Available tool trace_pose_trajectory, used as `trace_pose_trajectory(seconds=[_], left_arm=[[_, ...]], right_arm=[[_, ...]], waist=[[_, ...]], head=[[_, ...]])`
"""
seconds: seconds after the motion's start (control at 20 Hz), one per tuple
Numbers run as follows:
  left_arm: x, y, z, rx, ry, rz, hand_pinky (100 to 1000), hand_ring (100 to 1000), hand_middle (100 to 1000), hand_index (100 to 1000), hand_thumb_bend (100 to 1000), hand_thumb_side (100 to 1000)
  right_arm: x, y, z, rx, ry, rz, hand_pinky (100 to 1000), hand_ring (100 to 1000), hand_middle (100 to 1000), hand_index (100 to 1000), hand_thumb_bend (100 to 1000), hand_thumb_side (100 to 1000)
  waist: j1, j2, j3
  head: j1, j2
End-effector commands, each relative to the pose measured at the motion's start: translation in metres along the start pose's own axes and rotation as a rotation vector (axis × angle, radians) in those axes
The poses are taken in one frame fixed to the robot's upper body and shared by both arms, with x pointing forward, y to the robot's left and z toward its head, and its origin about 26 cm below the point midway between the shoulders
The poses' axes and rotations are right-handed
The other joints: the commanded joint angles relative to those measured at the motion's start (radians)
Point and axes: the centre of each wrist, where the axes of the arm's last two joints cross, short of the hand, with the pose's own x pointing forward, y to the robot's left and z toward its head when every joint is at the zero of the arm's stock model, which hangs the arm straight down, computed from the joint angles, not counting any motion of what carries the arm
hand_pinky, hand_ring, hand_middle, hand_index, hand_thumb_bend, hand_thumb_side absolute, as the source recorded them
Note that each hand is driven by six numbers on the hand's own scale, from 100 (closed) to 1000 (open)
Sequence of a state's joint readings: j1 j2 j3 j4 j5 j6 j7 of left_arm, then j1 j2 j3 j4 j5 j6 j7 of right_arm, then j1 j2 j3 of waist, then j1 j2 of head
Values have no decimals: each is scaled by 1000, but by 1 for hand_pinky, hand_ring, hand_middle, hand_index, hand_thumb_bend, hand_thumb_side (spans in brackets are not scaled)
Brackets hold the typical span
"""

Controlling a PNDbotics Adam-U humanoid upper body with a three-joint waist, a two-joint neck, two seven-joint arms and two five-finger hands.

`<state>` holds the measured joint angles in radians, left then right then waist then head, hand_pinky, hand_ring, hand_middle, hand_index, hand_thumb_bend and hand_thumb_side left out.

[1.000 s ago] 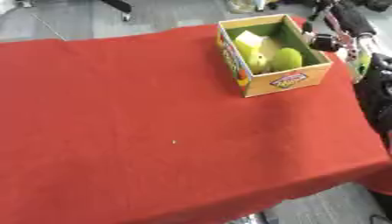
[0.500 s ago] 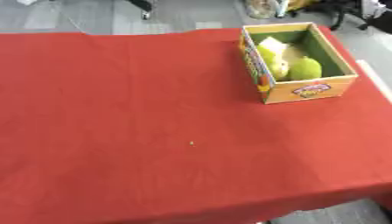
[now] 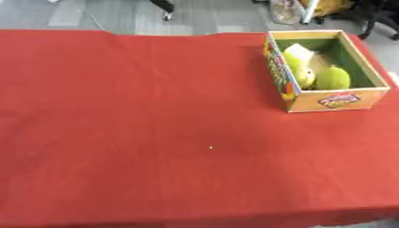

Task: Pick up the objects with one hand, pass them to the other hand, and then place them into the box on the other side of the table.

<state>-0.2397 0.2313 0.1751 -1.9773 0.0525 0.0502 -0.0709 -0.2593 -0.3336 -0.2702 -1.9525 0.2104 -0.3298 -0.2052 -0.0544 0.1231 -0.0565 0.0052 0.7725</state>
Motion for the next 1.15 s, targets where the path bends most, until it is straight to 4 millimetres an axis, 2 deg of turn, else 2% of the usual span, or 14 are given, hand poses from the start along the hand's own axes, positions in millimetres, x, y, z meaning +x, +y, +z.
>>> trace_pose_trajectory(seconds=[0.05,0.15,0.2,0.25,0.65,0.95,1.15], left_arm=[[8,-5,-4,40,-67,28,824,756,698,766,447,682],[7,-8,-4,44,-81,42,824,757,700,767,439,678],[7,-10,-4,46,-88,49,824,757,700,768,436,677],[7,-12,-4,48,-93,55,824,757,700,767,432,675],[2,-26,3,37,-37,125,820,754,691,780,414,697],[-2,-28,8,14,5,145,817,749,684,776,406,703],[-3,-30,10,4,17,160,816,747,682,776,402,701]], right_arm=[[12,13,5,-16,-20,-99,778,735,704,941,100,470],[12,22,14,-9,-11,-150,772,721,696,932,100,470],[12,26,18,-9,-3,-171,770,716,691,931,100,365],[13,29,21,-7,3,-186,769,713,691,930,100,470],[9,45,34,64,43,-233,757,676,653,920,100,470],[2,48,43,78,90,-237,754,666,642,913,100,470],[0,50,45,78,104,-247,753,661,635,907,100,470]], waist=[[-8,-35,-3],[-6,-39,-1],[-6,-39,0],[-5,-39,1],[-1,-38,7],[4,-32,5],[5,-33,3]], head=[[21,-2],[22,-2],[22,-2],[23,-2],[35,-2],[49,-2],[41,-2]])
